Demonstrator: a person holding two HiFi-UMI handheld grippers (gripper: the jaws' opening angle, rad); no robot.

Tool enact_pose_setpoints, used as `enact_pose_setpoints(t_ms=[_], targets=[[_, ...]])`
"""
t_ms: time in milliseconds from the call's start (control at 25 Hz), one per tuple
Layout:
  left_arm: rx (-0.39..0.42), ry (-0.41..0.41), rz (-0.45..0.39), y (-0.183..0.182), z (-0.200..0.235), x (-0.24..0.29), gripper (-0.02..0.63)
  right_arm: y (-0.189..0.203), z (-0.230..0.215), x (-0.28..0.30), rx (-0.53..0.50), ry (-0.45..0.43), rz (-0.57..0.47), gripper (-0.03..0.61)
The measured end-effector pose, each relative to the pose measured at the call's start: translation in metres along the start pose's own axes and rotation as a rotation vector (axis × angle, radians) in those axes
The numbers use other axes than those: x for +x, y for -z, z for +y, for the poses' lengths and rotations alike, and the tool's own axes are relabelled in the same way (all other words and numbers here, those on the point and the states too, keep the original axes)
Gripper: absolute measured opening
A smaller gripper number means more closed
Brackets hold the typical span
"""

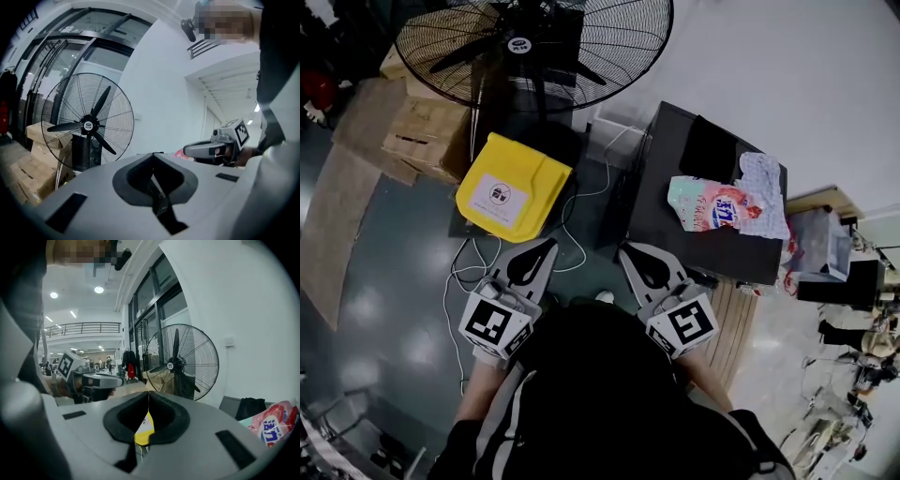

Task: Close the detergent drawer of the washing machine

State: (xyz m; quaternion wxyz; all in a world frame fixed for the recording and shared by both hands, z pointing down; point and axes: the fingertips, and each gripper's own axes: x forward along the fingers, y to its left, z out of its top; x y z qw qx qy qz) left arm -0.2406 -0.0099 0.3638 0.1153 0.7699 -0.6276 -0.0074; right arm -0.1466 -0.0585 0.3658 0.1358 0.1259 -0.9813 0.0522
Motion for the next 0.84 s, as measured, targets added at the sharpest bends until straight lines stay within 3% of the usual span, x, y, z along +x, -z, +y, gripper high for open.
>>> enact_pose_setpoints(t_ms=[200, 480, 840], targets=[[0.031, 0.028, 0.004, 0.0, -0.007, 0.002, 0.009, 0.001, 0.001, 0.003, 0.025, -0.009, 0.003, 0.015], [0.013, 0.08, 0.034, 0.006, -0.017, 0.008, 0.009, 0.007, -0.001, 0.003, 0.038, -0.012, 0.008, 0.015], [-0.052, 0.078, 0.05, 0.015, -0.024, 0.01, 0.009, 0.01, -0.002, -0.007, 0.054, -0.023, 0.001, 0.015]])
